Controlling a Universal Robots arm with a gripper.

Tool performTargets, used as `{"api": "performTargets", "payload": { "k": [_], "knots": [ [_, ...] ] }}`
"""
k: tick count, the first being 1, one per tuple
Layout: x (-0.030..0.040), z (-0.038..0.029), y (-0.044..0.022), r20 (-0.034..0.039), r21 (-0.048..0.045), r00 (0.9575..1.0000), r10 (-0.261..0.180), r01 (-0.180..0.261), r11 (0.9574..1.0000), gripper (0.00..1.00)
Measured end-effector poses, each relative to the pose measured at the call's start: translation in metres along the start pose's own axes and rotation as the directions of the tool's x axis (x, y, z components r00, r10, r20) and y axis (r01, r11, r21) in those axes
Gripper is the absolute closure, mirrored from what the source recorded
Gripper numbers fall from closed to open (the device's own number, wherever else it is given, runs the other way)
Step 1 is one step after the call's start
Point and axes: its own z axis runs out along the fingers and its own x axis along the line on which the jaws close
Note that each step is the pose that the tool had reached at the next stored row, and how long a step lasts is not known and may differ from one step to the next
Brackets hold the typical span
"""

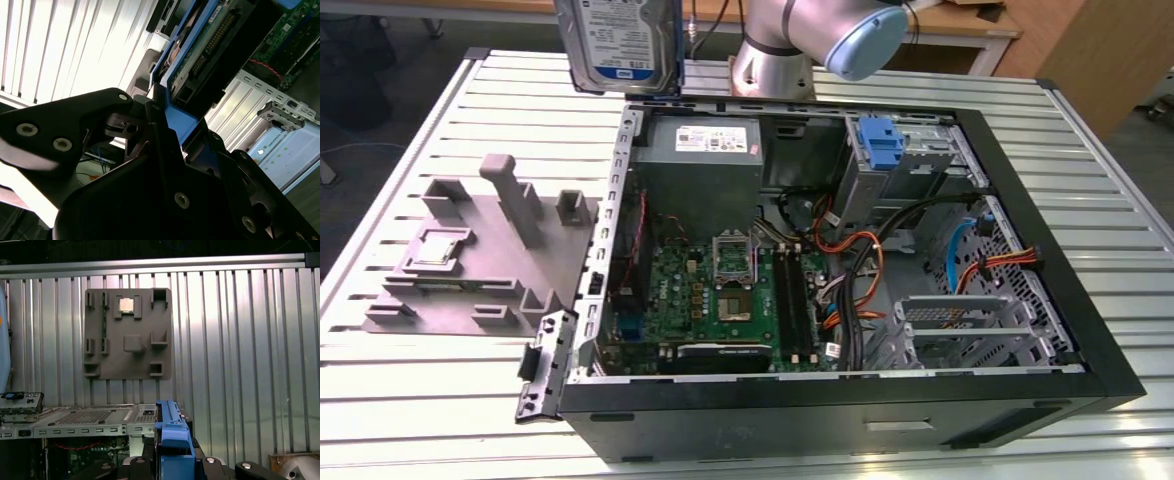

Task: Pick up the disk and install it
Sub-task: 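Pick up the disk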

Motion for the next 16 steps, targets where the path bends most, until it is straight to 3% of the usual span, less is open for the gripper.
{"api": "performTargets", "payload": {
  "k": [16],
  "knots": [
    [-0.0002, 0.0, -0.0033, 0.0, 0.0, 1.0, 0.0, 0.0, 1.0, 0.64]
  ]
}}
